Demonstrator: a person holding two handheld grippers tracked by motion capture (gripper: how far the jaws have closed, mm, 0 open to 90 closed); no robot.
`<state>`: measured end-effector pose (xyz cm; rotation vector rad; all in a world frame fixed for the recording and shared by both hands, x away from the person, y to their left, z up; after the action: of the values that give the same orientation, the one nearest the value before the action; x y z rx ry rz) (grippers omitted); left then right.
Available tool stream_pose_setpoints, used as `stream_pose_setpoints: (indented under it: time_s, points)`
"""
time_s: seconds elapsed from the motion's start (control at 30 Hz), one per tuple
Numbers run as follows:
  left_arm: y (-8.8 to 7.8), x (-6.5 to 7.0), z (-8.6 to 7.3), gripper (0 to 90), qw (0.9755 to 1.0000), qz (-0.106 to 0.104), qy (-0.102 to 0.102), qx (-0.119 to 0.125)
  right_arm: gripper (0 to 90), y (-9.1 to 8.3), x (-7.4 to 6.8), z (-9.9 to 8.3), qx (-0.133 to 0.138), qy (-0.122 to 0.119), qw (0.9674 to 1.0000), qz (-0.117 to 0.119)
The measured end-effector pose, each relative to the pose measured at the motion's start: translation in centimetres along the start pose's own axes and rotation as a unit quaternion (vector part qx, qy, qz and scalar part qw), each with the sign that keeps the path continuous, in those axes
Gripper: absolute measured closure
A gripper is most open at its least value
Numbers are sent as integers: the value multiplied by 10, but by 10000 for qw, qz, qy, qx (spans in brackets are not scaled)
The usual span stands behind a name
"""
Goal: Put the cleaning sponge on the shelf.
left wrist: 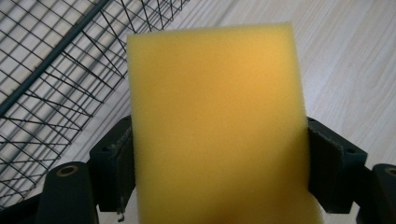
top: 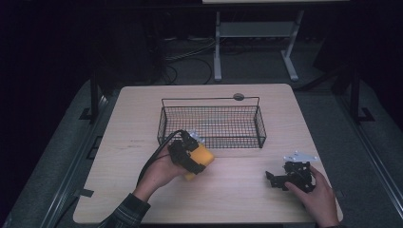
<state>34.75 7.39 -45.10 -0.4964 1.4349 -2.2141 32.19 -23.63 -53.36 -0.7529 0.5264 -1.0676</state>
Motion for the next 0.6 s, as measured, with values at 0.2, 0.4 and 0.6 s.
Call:
stream_pose_setpoints:
  time_s: [0.2, 0.4, 0.6]
  points:
    - [-8, -4, 8, 220, 10000, 17, 2, 35, 0, 0, 0, 0, 3, -6, 10000, -3]
    - [-16, -12, 16, 221, 10000, 39, 14, 71, 0, 0, 0, 0, 2, -6, 10000, -10]
    - [-25, -22, 25, 221, 9998, 135, -52, 139, 0, 0, 0, 0, 2, -2, 10000, -8]
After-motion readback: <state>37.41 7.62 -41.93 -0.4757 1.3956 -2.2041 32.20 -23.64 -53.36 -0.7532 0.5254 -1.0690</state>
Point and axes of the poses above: each handheld gripper's, and its own axes: y roughly forward along the jaws, z roughly out of its top, x roughly to its right, the point moved 7 cm from there along y, roughly forward along the jaws, and after that the axes turned 4 degrees about -x, right-handed, at the moved point
